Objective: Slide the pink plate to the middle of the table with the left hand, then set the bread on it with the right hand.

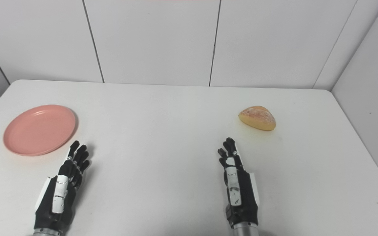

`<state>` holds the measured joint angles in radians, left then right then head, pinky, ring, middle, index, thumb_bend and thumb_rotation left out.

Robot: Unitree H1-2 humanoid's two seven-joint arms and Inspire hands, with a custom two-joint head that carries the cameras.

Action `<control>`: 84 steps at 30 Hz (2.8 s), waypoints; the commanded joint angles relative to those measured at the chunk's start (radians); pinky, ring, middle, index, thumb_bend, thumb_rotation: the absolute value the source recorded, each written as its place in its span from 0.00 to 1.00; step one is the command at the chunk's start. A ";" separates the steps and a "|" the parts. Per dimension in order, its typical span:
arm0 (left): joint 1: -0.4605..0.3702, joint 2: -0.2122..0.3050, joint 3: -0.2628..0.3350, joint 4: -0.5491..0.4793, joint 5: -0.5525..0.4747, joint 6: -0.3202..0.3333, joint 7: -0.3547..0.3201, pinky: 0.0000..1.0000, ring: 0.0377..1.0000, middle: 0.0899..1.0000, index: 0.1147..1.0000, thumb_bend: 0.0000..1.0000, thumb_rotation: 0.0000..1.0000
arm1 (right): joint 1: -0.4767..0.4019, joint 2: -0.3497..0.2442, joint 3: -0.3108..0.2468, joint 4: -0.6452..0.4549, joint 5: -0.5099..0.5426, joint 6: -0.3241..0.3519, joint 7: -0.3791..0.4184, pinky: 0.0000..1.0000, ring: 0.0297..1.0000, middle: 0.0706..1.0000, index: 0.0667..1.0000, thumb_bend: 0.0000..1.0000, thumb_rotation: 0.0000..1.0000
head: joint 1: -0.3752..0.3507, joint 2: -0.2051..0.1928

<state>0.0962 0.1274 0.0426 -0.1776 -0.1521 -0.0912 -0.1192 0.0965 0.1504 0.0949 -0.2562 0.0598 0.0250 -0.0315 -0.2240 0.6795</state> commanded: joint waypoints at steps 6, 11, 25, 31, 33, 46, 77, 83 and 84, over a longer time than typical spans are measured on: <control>-0.011 -0.014 -0.013 -0.058 0.019 0.013 0.009 1.00 1.00 1.00 1.00 0.76 1.00 | -0.012 -0.010 -0.007 -0.026 0.008 -0.009 0.008 0.97 0.93 0.95 0.95 0.79 0.95 | 0.029 0.003; -0.011 -0.031 -0.020 -0.063 0.025 0.022 0.014 1.00 1.00 1.00 1.00 0.77 1.00 | -0.011 -0.023 -0.018 -0.032 0.029 0.000 0.014 0.97 0.93 0.95 0.94 0.80 0.94 | 0.068 0.001; -0.015 -0.100 -0.033 -0.027 0.052 -0.065 0.040 1.00 1.00 1.00 1.00 0.77 0.95 | -0.003 -0.069 -0.054 -0.036 0.084 0.004 0.028 0.99 0.94 0.96 0.94 0.80 0.97 | 0.156 -0.019; 0.007 -0.119 -0.033 -0.071 0.070 -0.040 0.052 1.00 1.00 1.00 1.00 0.80 0.95 | 0.015 -0.090 -0.048 -0.066 0.095 0.018 0.039 1.00 0.96 0.97 0.96 0.79 1.00 | 0.175 -0.014; 0.011 -0.118 -0.033 -0.076 0.065 -0.039 0.049 1.00 1.00 1.00 1.00 0.79 0.95 | 0.018 -0.093 -0.044 -0.068 0.095 0.018 0.039 1.00 0.96 0.97 0.96 0.79 1.00 | 0.175 -0.019; 0.016 -0.108 -0.030 -0.063 0.056 -0.034 0.042 1.00 1.00 1.00 1.00 0.77 0.96 | 0.027 -0.085 -0.030 -0.046 0.063 -0.006 0.030 1.00 0.98 0.98 0.96 0.81 1.00 | 0.161 -0.053; -0.002 -0.208 -0.130 0.124 0.217 -0.185 0.143 1.00 1.00 1.00 1.00 0.76 0.98 | 0.006 -0.191 -0.121 0.142 0.185 -0.132 0.157 1.00 1.00 1.00 1.00 0.79 1.00 | 0.429 -0.260; -0.010 -0.207 -0.141 0.163 0.210 -0.222 0.153 1.00 1.00 1.00 1.00 0.71 0.97 | -0.006 -0.191 -0.128 0.179 0.188 -0.149 0.169 1.00 1.00 1.00 1.00 0.79 1.00 | 0.441 -0.303; -0.010 -0.206 -0.141 0.169 0.212 -0.228 0.155 1.00 1.00 1.00 1.00 0.71 0.97 | -0.007 -0.190 -0.128 0.183 0.188 -0.152 0.171 1.00 1.00 1.00 1.00 0.79 1.00 | 0.441 -0.308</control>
<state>0.1089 -0.0231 -0.0773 -0.0568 0.0634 -0.3189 0.0291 0.0941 -0.0323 -0.0236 -0.1085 0.2414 -0.0894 0.1271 0.2178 0.3759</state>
